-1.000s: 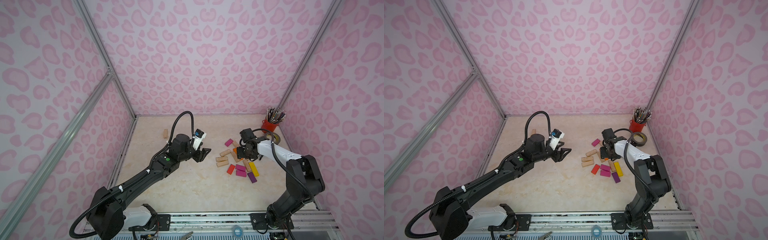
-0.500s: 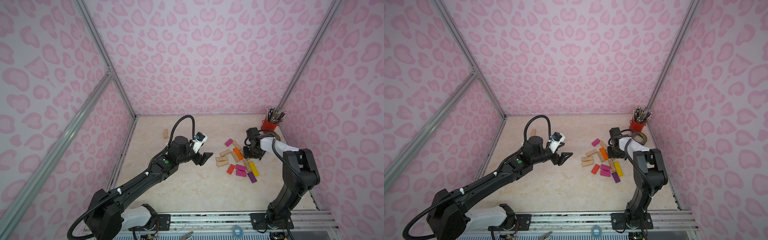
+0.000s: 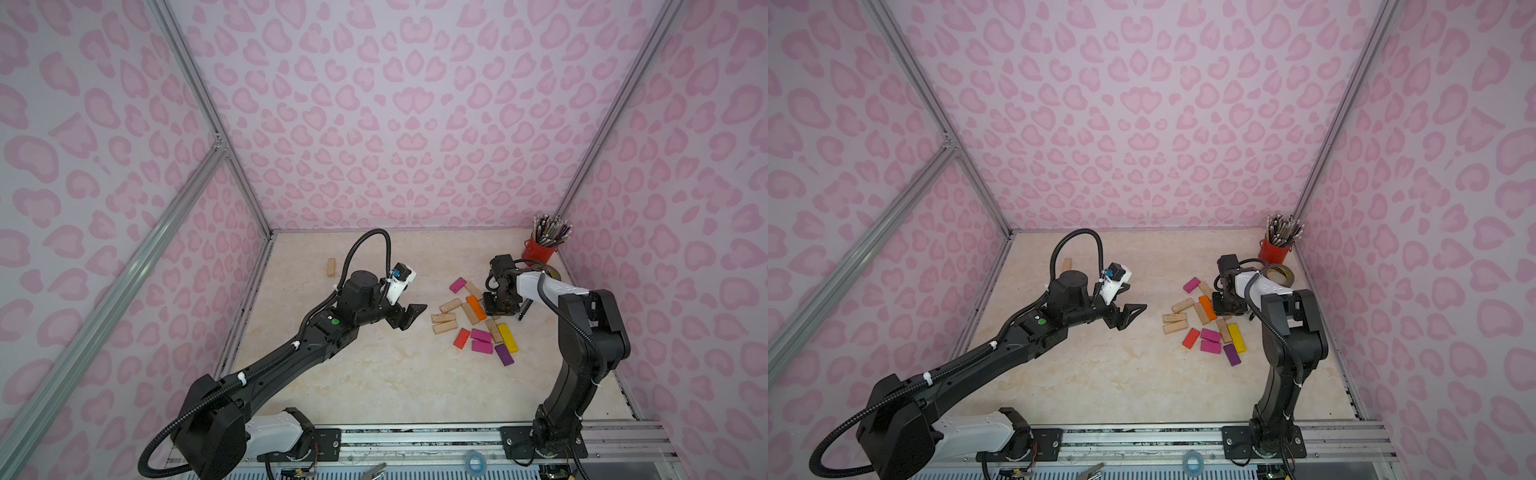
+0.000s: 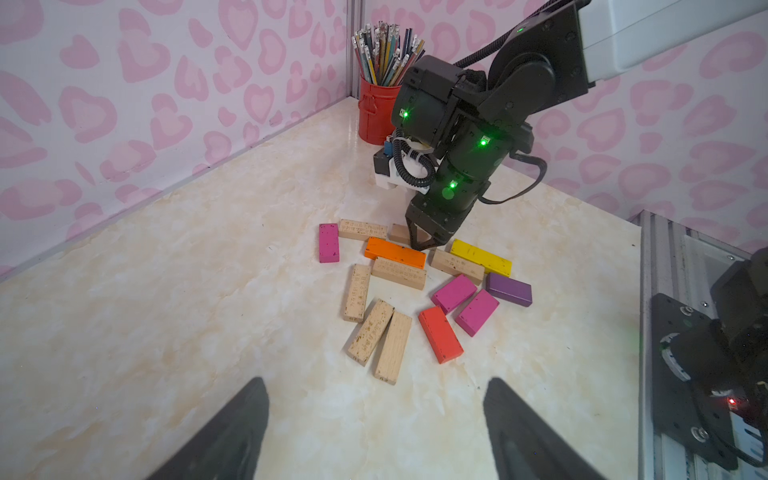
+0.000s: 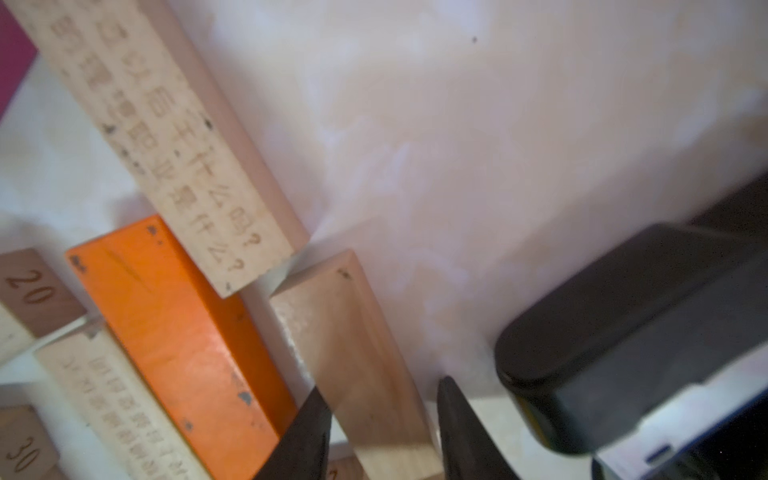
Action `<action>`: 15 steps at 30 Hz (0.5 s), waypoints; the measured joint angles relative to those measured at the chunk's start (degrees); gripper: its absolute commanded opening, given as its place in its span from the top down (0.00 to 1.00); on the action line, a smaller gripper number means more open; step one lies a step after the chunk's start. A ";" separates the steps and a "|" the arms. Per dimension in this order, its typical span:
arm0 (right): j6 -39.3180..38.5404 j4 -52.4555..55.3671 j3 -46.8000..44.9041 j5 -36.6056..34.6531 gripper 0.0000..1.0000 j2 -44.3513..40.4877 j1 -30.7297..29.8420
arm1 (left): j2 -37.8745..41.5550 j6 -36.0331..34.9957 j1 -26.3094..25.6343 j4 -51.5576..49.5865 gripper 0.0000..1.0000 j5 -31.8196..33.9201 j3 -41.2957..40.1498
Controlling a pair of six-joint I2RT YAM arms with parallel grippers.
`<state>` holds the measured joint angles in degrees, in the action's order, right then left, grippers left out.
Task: Assemble the letter k with building blocks
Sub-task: Pick up the building block from the center of the board.
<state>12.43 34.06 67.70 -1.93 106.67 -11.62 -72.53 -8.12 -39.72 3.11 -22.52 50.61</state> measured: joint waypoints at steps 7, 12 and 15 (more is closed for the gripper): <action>1.40 -0.31 0.00 0.70 0.75 -1.11 0.02 | 0.11 0.70 0.76 0.44 0.21 -0.09 -0.35; 5.27 -1.86 -0.13 2.03 0.78 -7.02 -1.53 | 0.13 4.02 3.87 1.44 0.23 -0.61 -0.48; 8.61 -3.52 -0.13 2.19 0.79 -9.29 -5.40 | 0.20 7.06 6.97 2.10 0.22 0.04 -0.90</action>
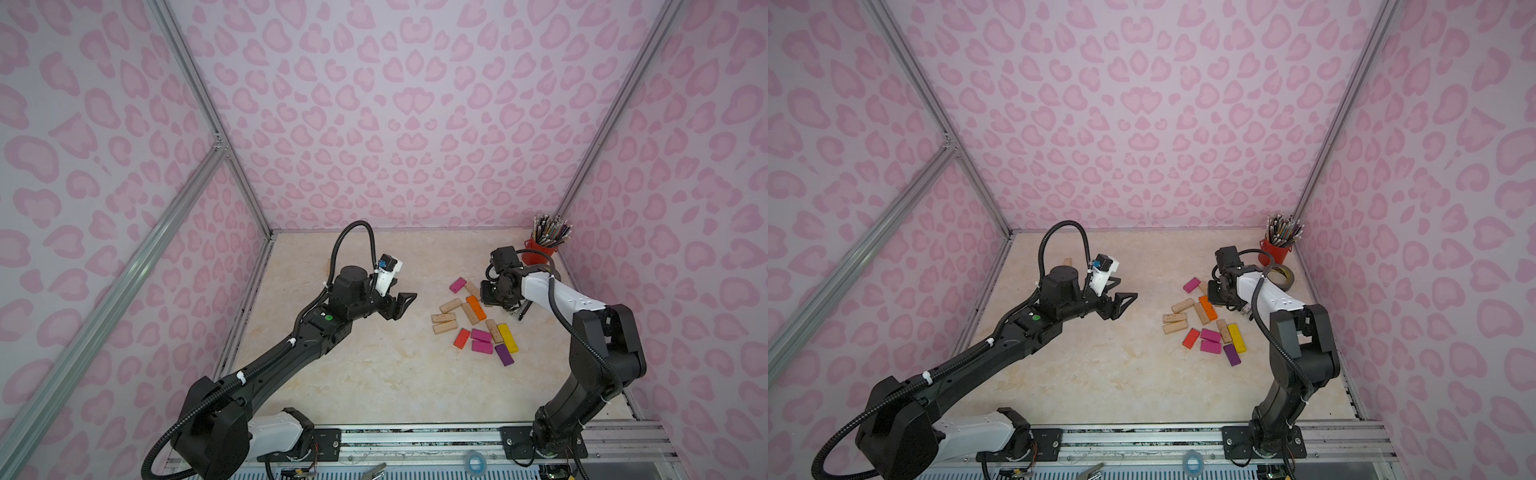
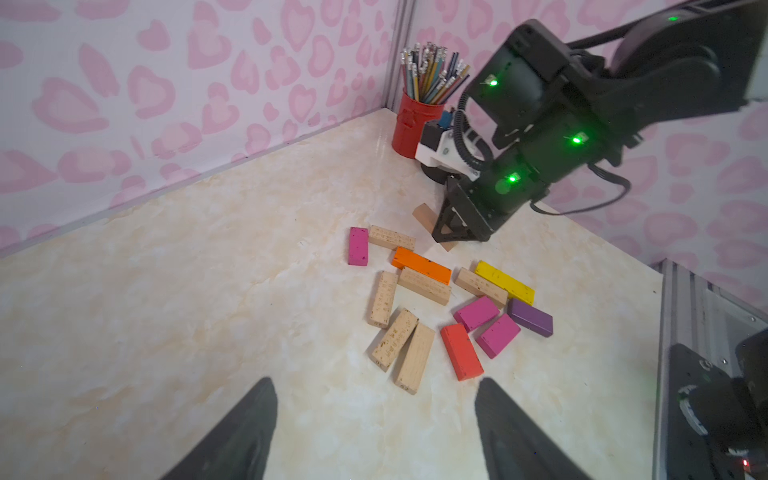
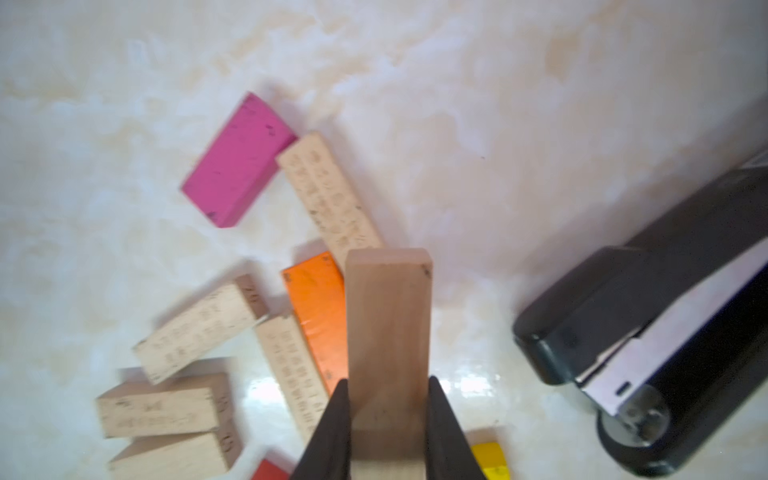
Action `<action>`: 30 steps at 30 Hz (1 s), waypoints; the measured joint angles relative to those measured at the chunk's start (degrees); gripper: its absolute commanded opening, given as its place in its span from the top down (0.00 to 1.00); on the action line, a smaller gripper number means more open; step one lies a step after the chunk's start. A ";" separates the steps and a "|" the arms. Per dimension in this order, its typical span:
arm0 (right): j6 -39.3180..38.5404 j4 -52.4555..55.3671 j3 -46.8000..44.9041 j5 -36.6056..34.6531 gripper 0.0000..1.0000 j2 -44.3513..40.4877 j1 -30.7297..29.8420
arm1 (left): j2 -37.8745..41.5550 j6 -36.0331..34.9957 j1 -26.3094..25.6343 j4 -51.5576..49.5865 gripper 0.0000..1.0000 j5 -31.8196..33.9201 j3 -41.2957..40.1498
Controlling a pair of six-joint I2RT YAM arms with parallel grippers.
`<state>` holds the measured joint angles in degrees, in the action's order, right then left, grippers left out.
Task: Assemble the letter k with building blocks
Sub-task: Pick up the building block from the center of the board, then place the building block at the center of the board.
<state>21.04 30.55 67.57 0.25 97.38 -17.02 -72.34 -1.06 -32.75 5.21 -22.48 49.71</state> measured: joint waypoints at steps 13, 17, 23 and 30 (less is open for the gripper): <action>17.29 -6.12 13.07 -3.34 0.81 15.78 -21.88 | 2.40 14.64 15.08 0.39 0.23 6.64 -7.15; 20.39 -7.34 19.19 -4.83 0.81 22.36 -25.53 | 2.73 17.92 18.49 0.22 0.23 7.37 -8.50; 23.80 -8.83 26.05 -6.21 0.80 29.77 -28.30 | 2.23 20.48 20.11 -1.27 0.22 8.02 -9.05; 26.34 -12.76 29.68 -7.34 0.66 33.51 -29.35 | -0.46 22.38 20.20 -4.35 0.23 12.15 -7.80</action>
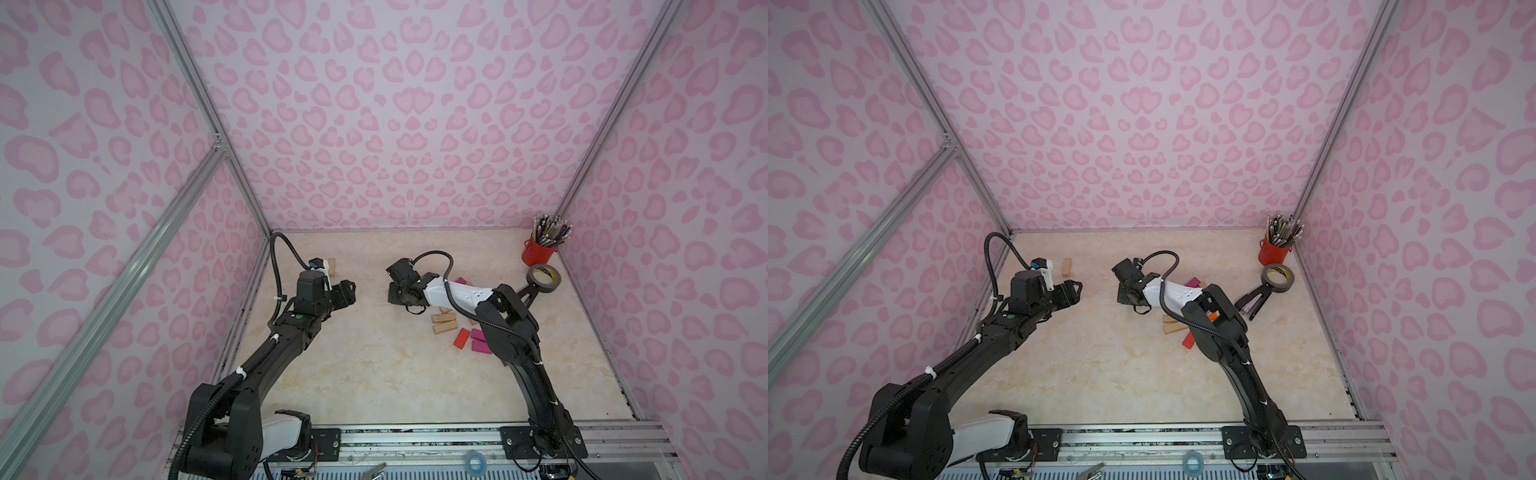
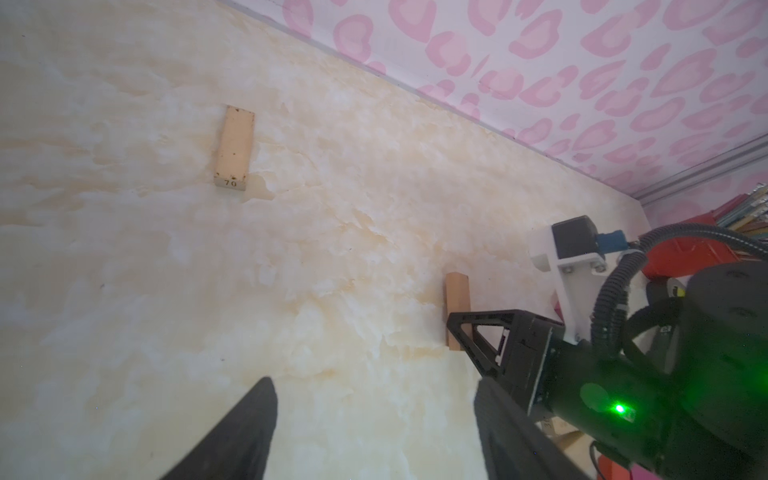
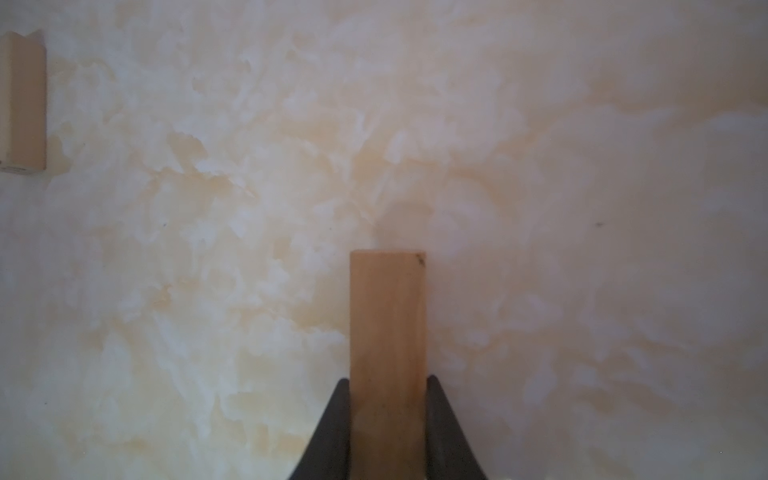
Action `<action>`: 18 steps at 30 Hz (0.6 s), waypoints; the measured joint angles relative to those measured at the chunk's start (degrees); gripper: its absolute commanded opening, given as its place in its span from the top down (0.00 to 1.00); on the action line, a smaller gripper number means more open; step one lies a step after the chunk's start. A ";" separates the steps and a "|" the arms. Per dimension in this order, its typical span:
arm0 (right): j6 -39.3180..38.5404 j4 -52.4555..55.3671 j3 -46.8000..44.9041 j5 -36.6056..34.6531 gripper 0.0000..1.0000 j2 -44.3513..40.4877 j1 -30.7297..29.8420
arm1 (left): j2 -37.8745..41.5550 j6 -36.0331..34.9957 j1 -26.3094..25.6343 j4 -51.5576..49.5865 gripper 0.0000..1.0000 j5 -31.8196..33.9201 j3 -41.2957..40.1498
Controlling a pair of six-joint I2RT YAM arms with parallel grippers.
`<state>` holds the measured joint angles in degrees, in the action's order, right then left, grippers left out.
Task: Assemble the letter k with building blocks
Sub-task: Place the building block at the center of the board.
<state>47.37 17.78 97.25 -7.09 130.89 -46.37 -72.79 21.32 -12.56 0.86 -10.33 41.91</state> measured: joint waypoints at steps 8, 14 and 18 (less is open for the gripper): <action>0.13 -0.79 -0.66 0.52 0.54 -0.83 -0.15 | -4.31 1.70 -4.33 -4.20 0.26 6.29 4.87; -0.15 1.44 -7.32 1.55 0.52 -7.89 0.26 | -9.90 4.09 -8.57 -7.54 0.32 10.64 10.84; -1.25 -0.44 -16.33 0.59 0.46 -17.81 0.92 | -15.13 5.05 -11.82 -9.49 0.38 12.28 16.24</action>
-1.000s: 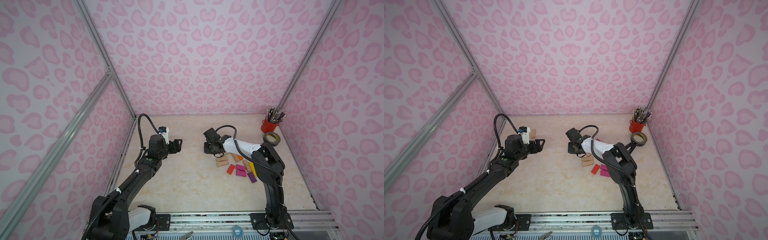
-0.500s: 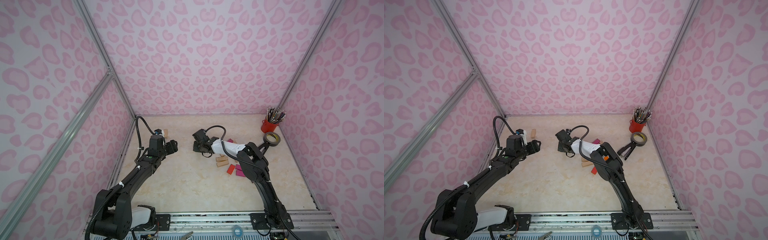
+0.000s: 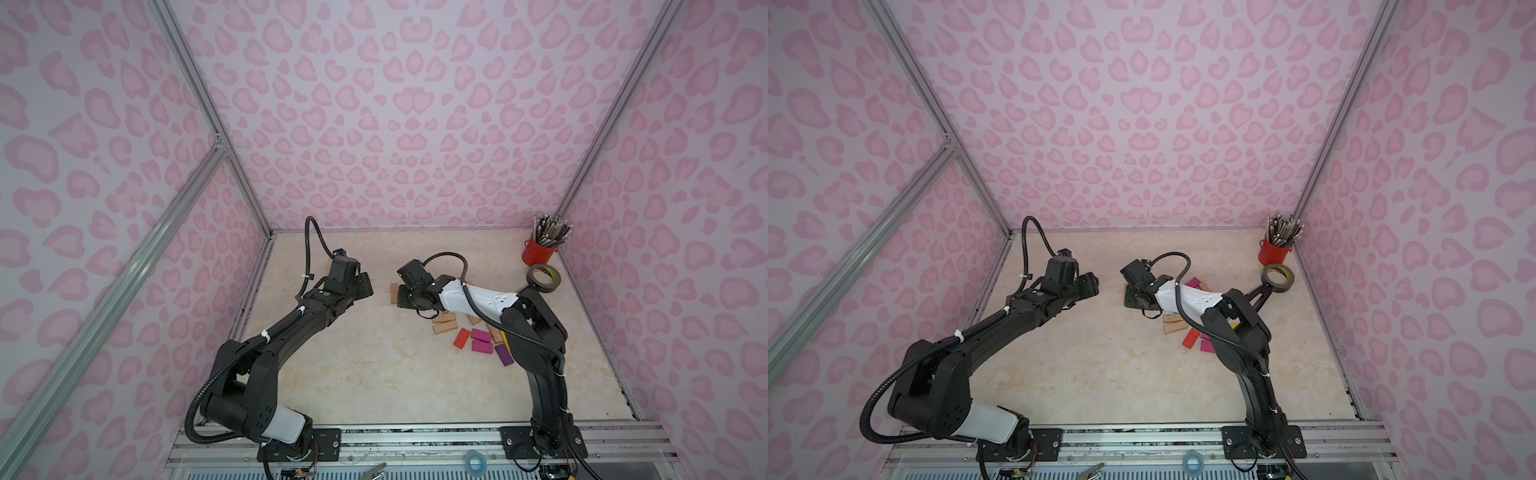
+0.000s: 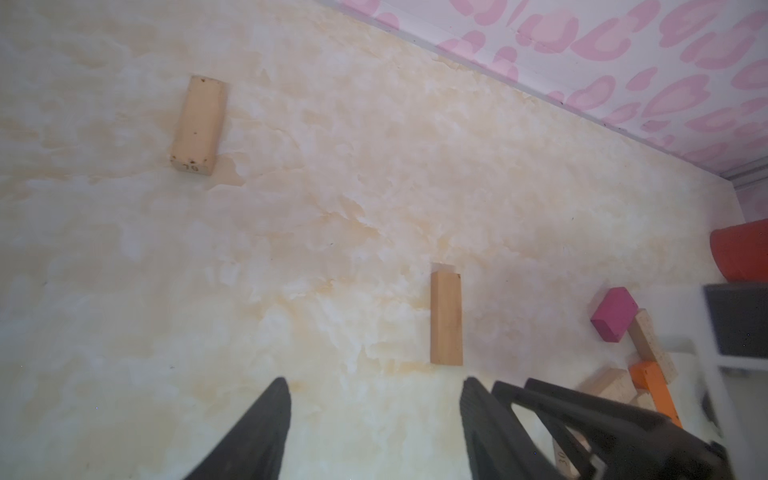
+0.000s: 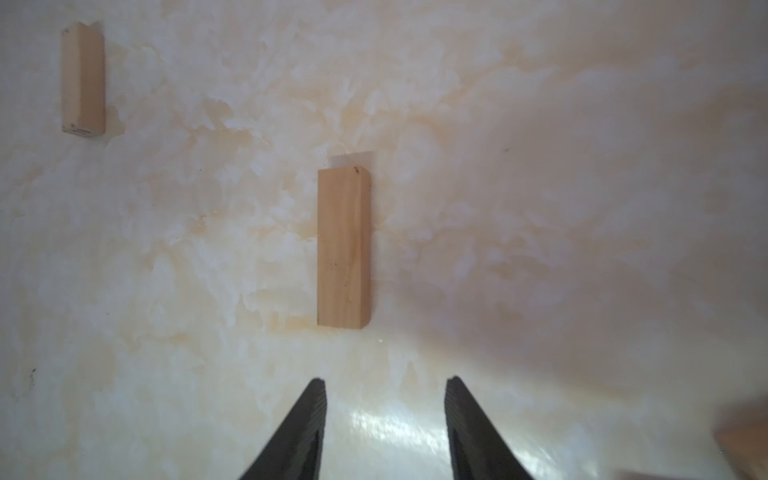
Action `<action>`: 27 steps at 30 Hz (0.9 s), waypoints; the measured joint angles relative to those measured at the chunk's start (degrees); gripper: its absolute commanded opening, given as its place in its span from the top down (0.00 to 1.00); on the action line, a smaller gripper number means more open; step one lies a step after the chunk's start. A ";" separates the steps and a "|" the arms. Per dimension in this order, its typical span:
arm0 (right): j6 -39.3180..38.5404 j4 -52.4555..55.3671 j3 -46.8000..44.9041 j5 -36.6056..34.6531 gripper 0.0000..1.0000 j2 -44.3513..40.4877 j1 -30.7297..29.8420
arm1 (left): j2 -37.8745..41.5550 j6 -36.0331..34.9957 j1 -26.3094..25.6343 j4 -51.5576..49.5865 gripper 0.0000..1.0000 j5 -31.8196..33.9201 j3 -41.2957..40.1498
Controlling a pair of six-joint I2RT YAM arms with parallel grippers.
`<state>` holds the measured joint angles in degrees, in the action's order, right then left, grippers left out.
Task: Assemble the letter k with building blocks
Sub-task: Place the building block at the center of the board, then pick up the building block from the center of the board.
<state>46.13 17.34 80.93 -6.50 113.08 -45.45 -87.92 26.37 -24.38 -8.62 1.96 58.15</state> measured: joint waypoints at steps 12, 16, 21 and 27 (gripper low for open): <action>-6.58 -3.80 -23.37 -7.23 0.18 -27.02 0.48 | -22.47 -1.05 -6.29 -8.35 0.48 3.72 22.25; -7.41 -3.98 -25.24 -8.76 0.16 -27.32 0.81 | -28.02 -2.47 -7.93 -10.32 0.49 5.40 27.39; -7.45 -4.15 -25.11 -9.09 0.16 -25.70 0.90 | -32.09 -3.13 -8.85 -12.96 0.50 6.03 30.42; -7.80 -4.22 -24.90 -9.05 0.16 -24.87 1.16 | -35.36 -4.17 -9.66 -14.84 0.59 6.95 32.63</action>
<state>38.33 13.13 56.03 -15.55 88.20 -44.29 -123.28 22.20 -34.04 -23.46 8.91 90.78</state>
